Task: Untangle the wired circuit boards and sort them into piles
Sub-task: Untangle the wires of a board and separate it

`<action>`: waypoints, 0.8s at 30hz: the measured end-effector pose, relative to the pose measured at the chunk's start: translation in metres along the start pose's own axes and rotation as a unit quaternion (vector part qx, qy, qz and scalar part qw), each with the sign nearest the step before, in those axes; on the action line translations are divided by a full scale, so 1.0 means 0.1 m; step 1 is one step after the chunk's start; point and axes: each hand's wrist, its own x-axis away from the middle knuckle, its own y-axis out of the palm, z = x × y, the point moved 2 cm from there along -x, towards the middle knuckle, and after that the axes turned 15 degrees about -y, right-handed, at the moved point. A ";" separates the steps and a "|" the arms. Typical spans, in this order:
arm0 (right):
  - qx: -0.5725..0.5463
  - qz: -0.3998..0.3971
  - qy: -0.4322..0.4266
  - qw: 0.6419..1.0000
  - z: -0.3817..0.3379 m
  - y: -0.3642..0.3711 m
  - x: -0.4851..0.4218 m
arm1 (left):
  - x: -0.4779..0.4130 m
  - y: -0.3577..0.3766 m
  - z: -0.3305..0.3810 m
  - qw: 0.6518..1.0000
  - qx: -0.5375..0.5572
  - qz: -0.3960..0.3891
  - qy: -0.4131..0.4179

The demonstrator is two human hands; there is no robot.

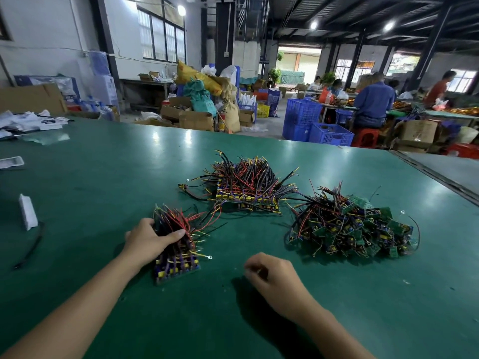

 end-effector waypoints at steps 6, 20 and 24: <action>0.156 -0.151 0.063 0.974 -0.05 0.30 0.09 | 0.42 0.31 0.17 0.996 0.075 0.036 -0.018; 0.170 -0.068 0.193 0.964 0.08 0.23 0.04 | 0.81 0.46 0.27 0.876 0.408 -0.251 -0.063; 0.121 0.006 0.175 0.977 0.14 0.06 0.01 | 0.83 0.43 0.32 0.847 0.446 -0.290 -0.020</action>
